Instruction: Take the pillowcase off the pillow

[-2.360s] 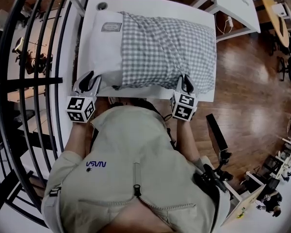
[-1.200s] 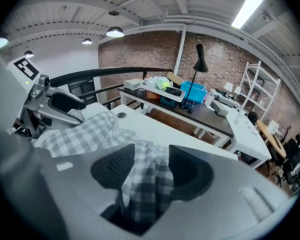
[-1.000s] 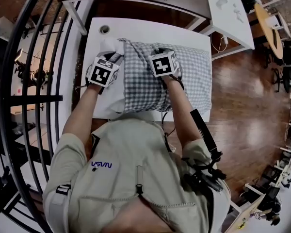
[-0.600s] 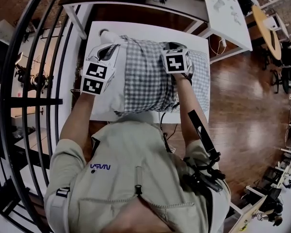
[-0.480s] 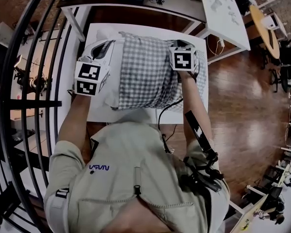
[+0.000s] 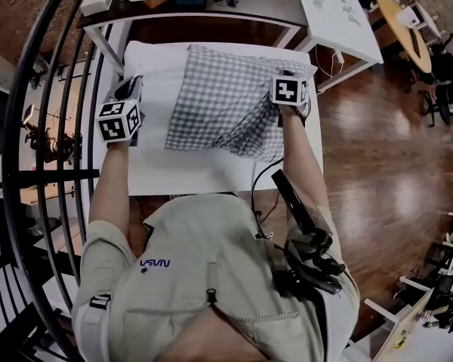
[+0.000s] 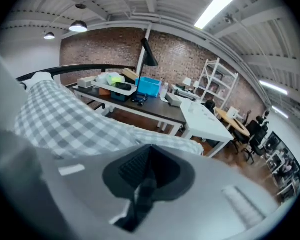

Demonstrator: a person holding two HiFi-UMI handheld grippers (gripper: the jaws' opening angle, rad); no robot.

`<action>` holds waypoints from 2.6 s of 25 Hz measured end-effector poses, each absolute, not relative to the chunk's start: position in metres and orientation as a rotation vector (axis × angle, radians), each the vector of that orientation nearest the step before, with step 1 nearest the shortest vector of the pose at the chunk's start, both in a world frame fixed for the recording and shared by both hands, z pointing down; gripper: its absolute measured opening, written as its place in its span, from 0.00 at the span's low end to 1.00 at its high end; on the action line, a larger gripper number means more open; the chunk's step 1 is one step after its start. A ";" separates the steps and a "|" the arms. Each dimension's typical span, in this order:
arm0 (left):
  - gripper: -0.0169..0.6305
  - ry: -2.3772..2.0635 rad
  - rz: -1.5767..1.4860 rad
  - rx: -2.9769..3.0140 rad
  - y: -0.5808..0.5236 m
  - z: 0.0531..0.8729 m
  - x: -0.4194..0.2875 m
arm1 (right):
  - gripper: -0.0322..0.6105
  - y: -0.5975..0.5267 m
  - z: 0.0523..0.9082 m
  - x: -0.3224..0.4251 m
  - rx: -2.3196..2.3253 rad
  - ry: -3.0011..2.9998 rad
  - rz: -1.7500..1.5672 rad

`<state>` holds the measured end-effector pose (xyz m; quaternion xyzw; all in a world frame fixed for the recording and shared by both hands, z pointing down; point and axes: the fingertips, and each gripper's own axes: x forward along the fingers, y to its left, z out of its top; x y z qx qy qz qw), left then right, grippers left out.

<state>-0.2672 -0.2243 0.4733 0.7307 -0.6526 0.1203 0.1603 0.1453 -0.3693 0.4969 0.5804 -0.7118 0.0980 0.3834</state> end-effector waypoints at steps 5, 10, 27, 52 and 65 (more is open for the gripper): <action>0.07 -1.827 0.414 2.123 -0.244 0.483 -0.264 | 0.07 -0.377 0.496 0.134 1.492 -1.900 0.231; 0.17 -1.837 0.441 2.207 -0.254 0.466 -0.259 | 0.14 -0.362 0.461 0.113 1.577 -2.161 0.246; 0.40 -1.534 0.829 2.282 -0.140 0.572 -0.185 | 0.38 -0.160 0.564 0.020 1.249 -2.108 0.255; 0.09 -1.520 0.764 2.287 -0.138 0.580 -0.188 | 0.11 -0.176 0.553 0.044 1.328 -2.096 0.218; 0.04 -1.759 0.490 2.298 -0.135 0.508 -0.225 | 0.10 -0.183 0.509 0.105 1.599 -2.032 0.180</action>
